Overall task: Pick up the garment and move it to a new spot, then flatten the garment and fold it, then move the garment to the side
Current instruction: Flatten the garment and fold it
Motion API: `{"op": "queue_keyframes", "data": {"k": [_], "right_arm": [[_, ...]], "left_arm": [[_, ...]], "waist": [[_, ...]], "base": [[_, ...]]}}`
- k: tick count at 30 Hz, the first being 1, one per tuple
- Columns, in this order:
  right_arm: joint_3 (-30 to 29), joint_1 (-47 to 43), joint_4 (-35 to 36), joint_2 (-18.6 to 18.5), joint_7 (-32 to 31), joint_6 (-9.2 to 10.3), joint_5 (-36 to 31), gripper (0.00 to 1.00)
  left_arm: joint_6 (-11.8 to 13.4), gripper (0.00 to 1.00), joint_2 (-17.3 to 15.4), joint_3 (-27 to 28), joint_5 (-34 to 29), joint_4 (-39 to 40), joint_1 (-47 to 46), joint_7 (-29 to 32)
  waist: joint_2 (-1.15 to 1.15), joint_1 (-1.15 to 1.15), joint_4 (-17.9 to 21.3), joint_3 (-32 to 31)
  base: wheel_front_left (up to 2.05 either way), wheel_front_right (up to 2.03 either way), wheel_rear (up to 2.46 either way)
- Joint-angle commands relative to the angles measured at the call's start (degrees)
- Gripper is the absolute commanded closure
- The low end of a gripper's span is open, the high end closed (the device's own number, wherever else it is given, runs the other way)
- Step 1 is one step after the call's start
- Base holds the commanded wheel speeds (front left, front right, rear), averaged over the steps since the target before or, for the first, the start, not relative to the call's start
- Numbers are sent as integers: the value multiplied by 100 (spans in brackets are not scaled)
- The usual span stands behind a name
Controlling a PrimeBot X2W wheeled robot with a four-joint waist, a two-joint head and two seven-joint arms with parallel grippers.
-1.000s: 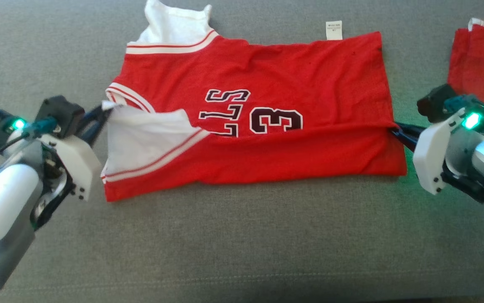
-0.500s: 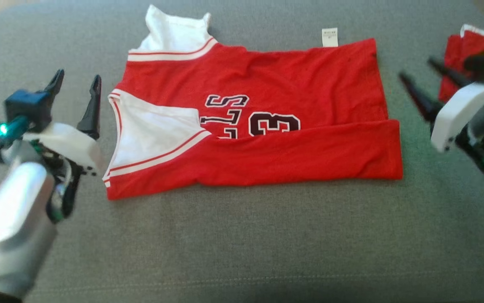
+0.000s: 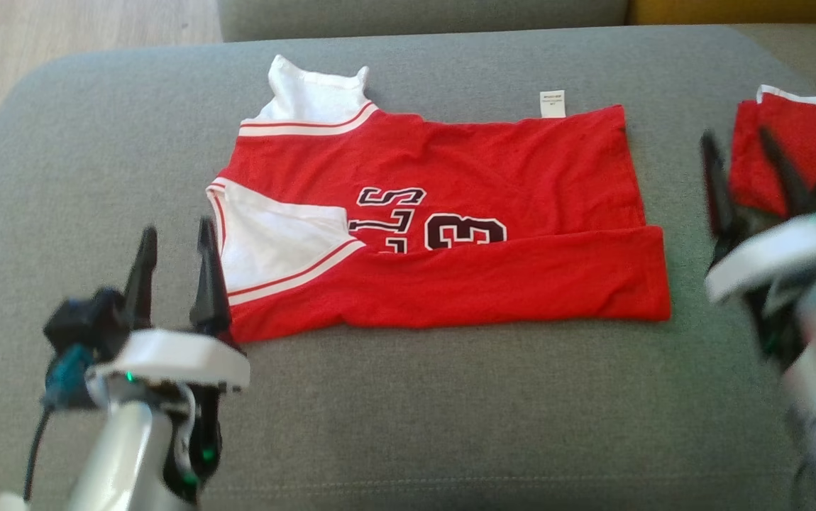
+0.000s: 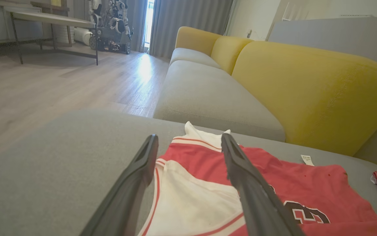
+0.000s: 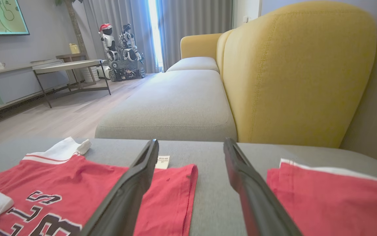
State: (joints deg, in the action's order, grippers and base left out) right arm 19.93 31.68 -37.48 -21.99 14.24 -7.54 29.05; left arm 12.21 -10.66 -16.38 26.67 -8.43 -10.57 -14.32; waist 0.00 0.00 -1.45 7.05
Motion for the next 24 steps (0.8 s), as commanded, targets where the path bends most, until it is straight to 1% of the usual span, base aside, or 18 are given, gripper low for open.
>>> {"op": "queue_keyframes", "data": {"k": [1,3,5,7,9,10,14,17,21,24], "right_arm": [[-302,-517,407,285,74,5,-446,0],[-802,-1041,833,667,74,5,-1030,0],[-1161,-1458,1175,1024,74,5,-1455,0],[-1365,-1756,1425,1302,74,5,-1758,0],[-1461,-1956,1594,1473,74,5,-2013,0],[-1461,-1956,1594,1473,74,5,-2013,0],[-1543,-2106,1831,1658,4,5,-2257,0],[-1568,-2142,1973,1734,-69,5,-2323,0],[-1587,-2170,2119,1788,-142,5,-2372,0],[-1573,-2182,2192,1812,-174,5,-2393,0]], "left_arm": [[-124,0,72,401,-108,175,-115,-67],[-321,0,272,586,-291,119,83,-67],[-469,0,413,793,-480,59,240,-67],[-591,0,532,1011,-620,11,350,-67],[-715,0,614,1179,-761,-64,403,-67],[-715,0,614,1179,-761,-64,403,-67],[-896,0,709,1351,-1031,-305,398,-67],[-979,0,743,1408,-1161,-507,342,-67],[-943,0,761,1419,-1297,-1068,251,-67],[-826,0,765,1467,-1368,-1575,93,-67]], "waist": [[0,0,34,-24],[0,0,73,-34],[0,0,115,-30],[0,0,165,-21],[0,0,213,-14],[0,0,213,-14],[0,0,309,1],[0,0,362,9],[0,0,424,30],[0,0,473,76]], "base": [[0,0,0],[0,0,0],[0,0,0],[0,0,0],[0,0,0],[0,0,0],[0,0,0],[0,0,0],[0,0,0],[0,0,0]]}}
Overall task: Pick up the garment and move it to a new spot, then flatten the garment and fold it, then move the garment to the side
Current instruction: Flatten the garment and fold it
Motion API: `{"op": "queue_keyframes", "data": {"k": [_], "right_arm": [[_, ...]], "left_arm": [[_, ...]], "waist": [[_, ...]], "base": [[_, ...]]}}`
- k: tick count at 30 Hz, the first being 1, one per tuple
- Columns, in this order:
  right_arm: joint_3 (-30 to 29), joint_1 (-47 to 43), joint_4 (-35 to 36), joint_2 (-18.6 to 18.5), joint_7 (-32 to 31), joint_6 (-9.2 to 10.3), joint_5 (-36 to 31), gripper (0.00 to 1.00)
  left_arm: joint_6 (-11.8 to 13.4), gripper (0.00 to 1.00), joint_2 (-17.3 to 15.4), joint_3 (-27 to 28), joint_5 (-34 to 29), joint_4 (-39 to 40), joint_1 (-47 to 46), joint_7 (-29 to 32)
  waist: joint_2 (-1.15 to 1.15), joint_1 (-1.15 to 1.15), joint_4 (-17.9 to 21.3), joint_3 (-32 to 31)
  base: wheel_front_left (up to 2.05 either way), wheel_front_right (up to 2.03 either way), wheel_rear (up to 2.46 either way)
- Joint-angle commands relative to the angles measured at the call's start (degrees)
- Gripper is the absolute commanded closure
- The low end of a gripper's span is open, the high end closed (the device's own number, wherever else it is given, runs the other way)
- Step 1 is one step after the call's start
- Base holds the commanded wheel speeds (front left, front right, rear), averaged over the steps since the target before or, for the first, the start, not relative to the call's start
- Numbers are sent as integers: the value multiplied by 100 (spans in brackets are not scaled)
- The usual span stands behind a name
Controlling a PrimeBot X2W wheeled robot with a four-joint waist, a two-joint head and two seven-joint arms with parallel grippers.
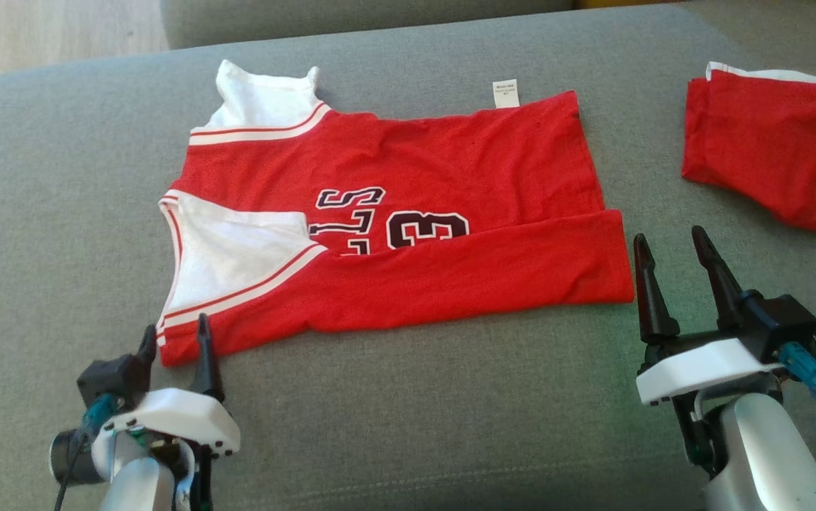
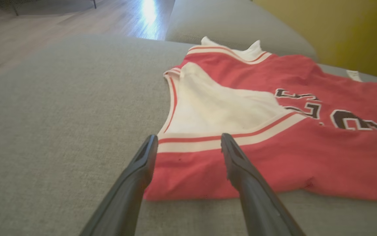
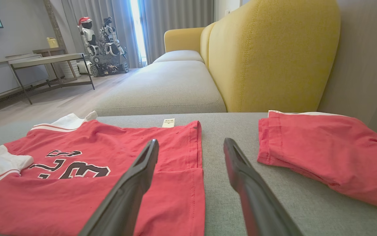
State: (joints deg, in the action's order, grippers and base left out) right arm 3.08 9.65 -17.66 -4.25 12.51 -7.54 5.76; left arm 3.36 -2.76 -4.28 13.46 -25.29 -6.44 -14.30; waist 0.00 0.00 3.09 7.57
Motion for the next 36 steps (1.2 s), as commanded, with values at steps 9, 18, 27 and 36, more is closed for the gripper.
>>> {"op": "queue_keyframes", "data": {"k": [9,18,27,36], "right_arm": [[145,35,335,88,-25,5,-71,0],[120,65,323,107,-13,5,-79,0],[-51,79,-36,124,-299,5,-6,0],[-207,343,-836,135,-823,5,1311,0]], "left_arm": [[352,0,-218,383,-207,-1283,-837,-70],[261,0,-354,197,-274,-2191,-1117,254],[-20,100,-359,18,-264,-2160,-1269,34],[118,100,-307,26,-425,-896,-1048,-67]], "waist": [[0,0,177,199],[0,0,266,266],[0,0,135,217],[0,0,-95,197]], "base": [[0,0,0],[0,0,0],[0,0,0],[0,0,0]]}}
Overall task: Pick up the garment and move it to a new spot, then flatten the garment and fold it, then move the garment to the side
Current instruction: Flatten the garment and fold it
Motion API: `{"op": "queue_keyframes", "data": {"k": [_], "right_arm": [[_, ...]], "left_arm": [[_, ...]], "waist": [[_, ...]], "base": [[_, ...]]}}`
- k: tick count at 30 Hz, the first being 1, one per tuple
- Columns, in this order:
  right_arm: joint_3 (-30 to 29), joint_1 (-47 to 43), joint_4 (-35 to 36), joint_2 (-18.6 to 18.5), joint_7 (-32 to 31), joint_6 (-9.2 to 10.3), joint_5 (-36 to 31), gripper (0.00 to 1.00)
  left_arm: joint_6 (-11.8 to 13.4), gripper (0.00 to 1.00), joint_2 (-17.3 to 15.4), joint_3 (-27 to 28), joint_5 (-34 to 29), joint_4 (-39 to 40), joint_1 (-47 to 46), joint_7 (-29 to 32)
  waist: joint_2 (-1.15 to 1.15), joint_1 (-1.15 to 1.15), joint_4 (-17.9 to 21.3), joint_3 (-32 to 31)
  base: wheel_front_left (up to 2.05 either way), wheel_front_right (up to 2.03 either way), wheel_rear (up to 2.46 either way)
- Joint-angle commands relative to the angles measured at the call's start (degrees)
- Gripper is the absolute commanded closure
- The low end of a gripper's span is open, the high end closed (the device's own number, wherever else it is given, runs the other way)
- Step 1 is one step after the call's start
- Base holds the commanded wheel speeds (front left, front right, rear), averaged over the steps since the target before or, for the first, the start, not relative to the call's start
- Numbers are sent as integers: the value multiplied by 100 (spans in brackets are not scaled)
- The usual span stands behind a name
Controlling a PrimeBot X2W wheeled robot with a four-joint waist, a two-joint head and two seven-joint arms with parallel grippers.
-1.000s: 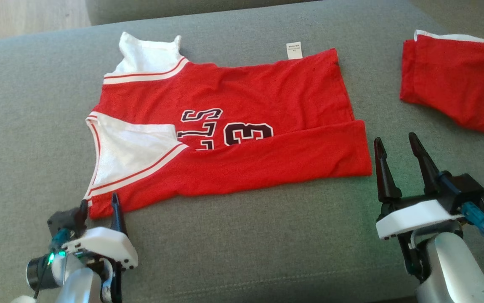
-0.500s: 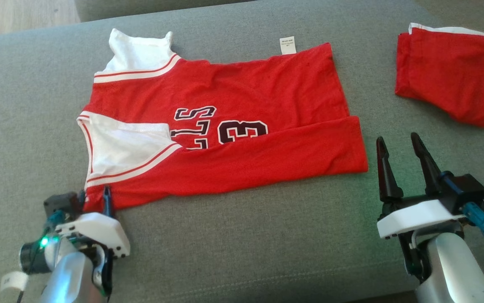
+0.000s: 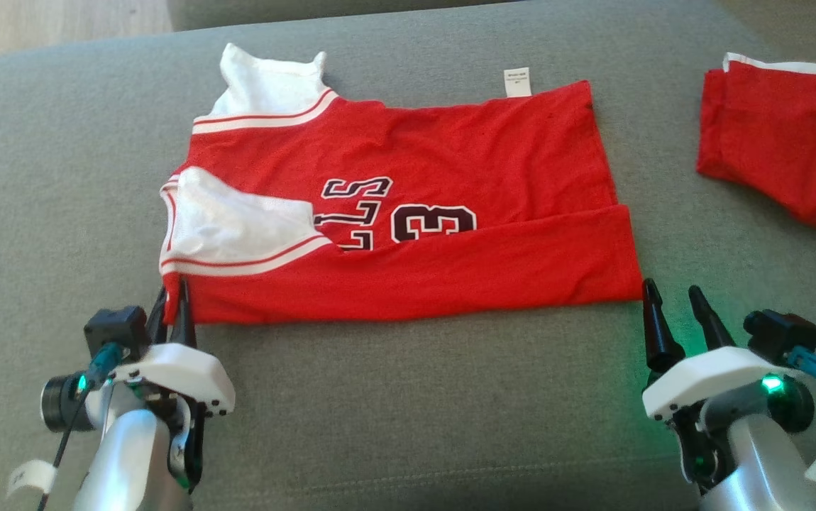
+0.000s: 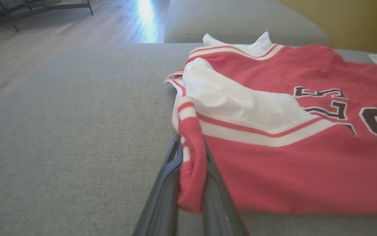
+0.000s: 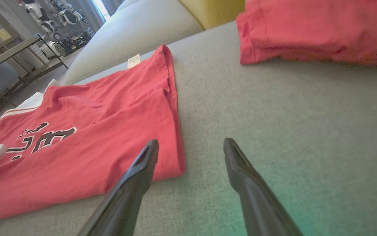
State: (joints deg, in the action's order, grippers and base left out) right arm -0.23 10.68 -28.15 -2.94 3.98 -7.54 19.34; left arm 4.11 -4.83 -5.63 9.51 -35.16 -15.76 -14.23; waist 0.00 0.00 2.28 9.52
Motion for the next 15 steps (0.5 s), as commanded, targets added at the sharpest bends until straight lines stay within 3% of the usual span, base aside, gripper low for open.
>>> {"op": "queue_keyframes", "data": {"k": [1,4,12,13,14,15], "right_arm": [[116,306,87,4,-18,5,153,0],[122,509,-269,5,-62,5,596,0],[425,904,-1068,5,-72,5,875,0],[475,944,-1136,5,-59,5,878,57],[520,981,-1190,5,-35,5,875,100],[568,1014,-1237,5,-13,5,860,100]], "left_arm": [[43,100,-91,168,-51,277,-51,-74],[19,100,-51,167,-95,671,112,-75],[-56,100,25,63,-204,1001,242,-76],[-61,100,31,63,-207,1013,245,-76],[-67,100,37,63,-210,1021,248,-76],[-72,100,42,64,-214,1025,253,-76]], "waist": [[0,0,-40,10],[0,0,-127,40],[0,0,-285,105],[0,0,-295,110],[0,0,-304,114],[0,0,-310,115]], "base": [[0,0,0],[0,0,0],[0,0,0],[0,0,0],[0,0,0],[0,0,0]]}}
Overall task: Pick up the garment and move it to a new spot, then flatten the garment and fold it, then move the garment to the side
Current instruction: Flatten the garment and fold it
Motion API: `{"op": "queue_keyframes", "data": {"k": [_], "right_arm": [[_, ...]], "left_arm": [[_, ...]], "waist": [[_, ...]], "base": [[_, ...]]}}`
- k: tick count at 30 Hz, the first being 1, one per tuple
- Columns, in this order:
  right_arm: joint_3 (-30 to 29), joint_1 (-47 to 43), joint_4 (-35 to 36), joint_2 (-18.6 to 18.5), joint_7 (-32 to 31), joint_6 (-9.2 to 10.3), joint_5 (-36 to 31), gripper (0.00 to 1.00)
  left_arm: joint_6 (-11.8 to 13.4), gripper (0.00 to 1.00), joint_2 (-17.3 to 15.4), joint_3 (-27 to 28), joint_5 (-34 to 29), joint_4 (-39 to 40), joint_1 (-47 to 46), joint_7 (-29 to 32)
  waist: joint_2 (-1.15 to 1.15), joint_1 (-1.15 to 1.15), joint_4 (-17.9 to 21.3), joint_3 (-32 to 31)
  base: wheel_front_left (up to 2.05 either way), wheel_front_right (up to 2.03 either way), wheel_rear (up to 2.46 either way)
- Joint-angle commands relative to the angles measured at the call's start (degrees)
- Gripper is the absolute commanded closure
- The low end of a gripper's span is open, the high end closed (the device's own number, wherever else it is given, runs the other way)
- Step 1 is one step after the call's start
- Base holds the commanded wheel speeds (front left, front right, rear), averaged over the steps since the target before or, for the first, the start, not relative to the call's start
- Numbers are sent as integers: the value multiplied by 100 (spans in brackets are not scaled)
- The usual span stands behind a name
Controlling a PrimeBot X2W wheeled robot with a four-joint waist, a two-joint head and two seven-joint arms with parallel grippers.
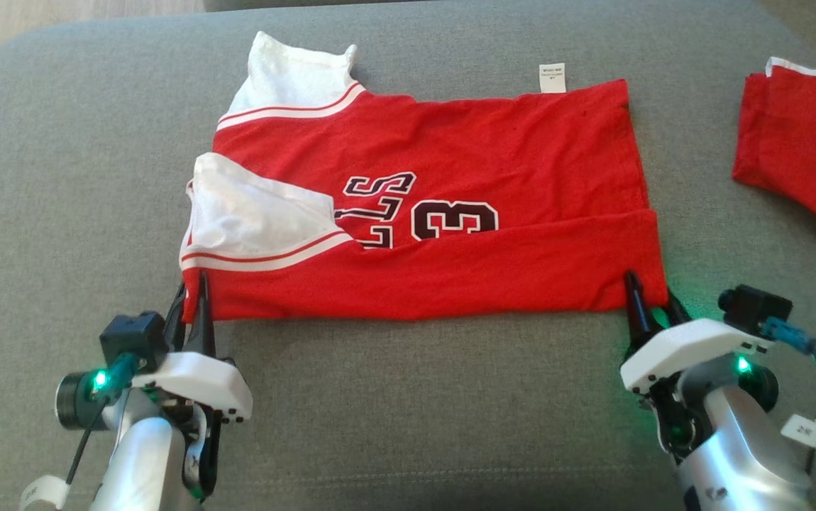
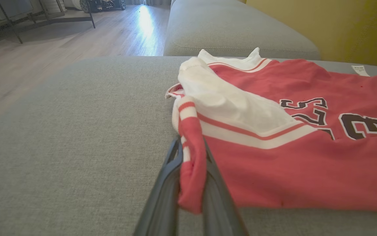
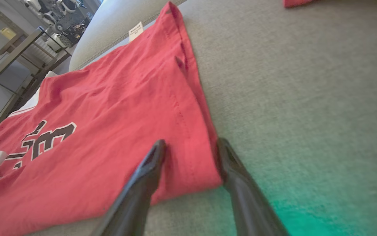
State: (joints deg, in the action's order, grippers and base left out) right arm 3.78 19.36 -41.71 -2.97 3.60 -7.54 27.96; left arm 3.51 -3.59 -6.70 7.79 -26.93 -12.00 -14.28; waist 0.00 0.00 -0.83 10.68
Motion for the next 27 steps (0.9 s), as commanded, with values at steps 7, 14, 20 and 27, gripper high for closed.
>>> {"op": "queue_keyframes", "data": {"k": [7,14,20,27], "right_arm": [[-29,248,-137,8,305,5,-526,100],[-298,-107,119,-173,166,5,-772,100],[-529,-609,611,-282,-306,5,-787,100],[-751,-1122,1212,-240,-822,5,-828,100]], "left_arm": [[-142,100,-92,121,-86,-21,-12,-72],[-487,100,-205,-6,-8,-536,58,-72],[-680,100,-357,-112,36,-560,323,-30],[-774,100,-446,-263,54,-307,667,209]], "waist": [[0,0,3,-110],[0,0,17,-383],[0,0,22,-620],[0,0,-7,-723]], "base": [[0,0,0],[0,0,0],[0,0,0],[0,0,0]]}}
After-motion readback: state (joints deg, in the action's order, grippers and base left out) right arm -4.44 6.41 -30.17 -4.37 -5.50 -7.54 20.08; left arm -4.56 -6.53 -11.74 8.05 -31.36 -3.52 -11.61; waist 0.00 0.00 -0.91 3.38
